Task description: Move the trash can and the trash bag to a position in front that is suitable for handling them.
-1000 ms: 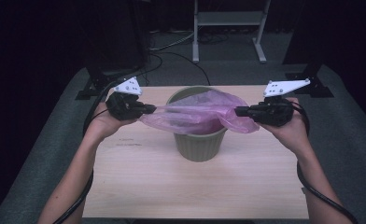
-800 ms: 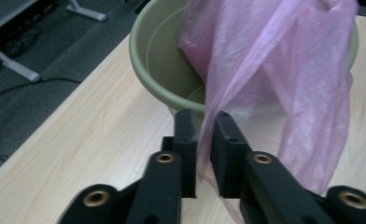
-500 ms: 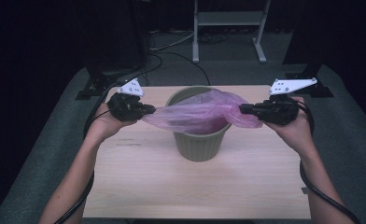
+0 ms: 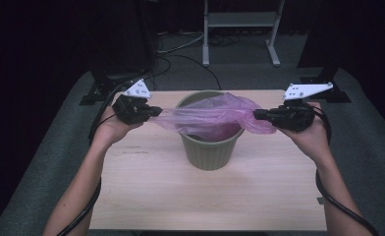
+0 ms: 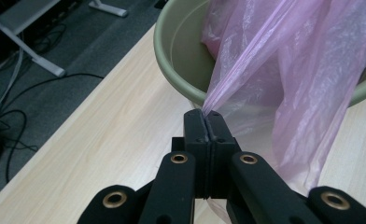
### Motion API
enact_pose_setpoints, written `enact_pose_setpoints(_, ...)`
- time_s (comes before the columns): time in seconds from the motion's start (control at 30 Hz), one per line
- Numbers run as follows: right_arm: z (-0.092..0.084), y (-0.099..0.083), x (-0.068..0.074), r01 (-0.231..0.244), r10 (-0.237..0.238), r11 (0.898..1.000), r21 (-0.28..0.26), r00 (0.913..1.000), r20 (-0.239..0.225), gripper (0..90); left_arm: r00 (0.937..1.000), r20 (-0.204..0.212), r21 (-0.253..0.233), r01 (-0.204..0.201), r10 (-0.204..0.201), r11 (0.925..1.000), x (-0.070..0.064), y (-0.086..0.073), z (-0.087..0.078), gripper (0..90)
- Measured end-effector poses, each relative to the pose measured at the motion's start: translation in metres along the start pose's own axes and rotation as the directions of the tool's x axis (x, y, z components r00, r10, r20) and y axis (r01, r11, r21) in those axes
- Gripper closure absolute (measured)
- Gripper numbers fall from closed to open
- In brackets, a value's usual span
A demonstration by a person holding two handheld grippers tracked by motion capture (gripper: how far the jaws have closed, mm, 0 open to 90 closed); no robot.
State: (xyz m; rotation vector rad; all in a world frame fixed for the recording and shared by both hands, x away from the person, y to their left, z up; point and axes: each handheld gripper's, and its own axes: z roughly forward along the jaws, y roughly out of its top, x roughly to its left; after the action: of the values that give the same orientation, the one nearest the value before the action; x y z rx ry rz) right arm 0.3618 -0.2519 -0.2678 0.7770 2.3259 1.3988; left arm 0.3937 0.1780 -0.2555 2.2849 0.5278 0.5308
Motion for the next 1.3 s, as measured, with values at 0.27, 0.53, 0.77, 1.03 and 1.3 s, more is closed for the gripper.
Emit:
enact_pose_setpoints(0.27, 0.022, -0.008, -0.014, -0.019, 0.014, 0.998, 0.059, 0.9967, 0.080, 90.0, 0.9998, -0.003, 0.032, 0.020, -0.020, 0.9993, 0.005, -0.007, 0.026, 89.7)
enact_pose_setpoints(0.53, 0.037, -0.013, -0.025, -0.061, 0.053, 0.997, 0.052, 0.9881, 0.144, 90.0, 0.9973, -0.009, 0.008, 0.073, -0.073, 0.9973, 0.012, -0.017, 0.052, 89.9)
enact_pose_setpoints(0.77, 0.049, -0.021, -0.035, -0.110, 0.100, 0.993, 0.052, 0.9798, 0.173, 90.0, 0.9942, 0.016, -0.015, 0.107, -0.106, 0.9942, 0.017, -0.018, 0.066, 89.9)
enact_pose_setpoints(1.03, 0.061, -0.027, -0.035, -0.127, 0.122, 0.991, 0.043, 0.9863, 0.111, 90.0, 0.9912, 0.068, -0.046, 0.116, -0.113, 0.9921, 0.014, -0.022, 0.072, 90.0)
enact_pose_setpoints(1.3, 0.047, -0.033, -0.023, -0.093, 0.092, 0.994, 0.063, 0.9954, 0.029, 90.0, 0.9916, 0.105, -0.036, 0.080, -0.076, 0.9961, 0.001, -0.027, 0.062, 90.0)
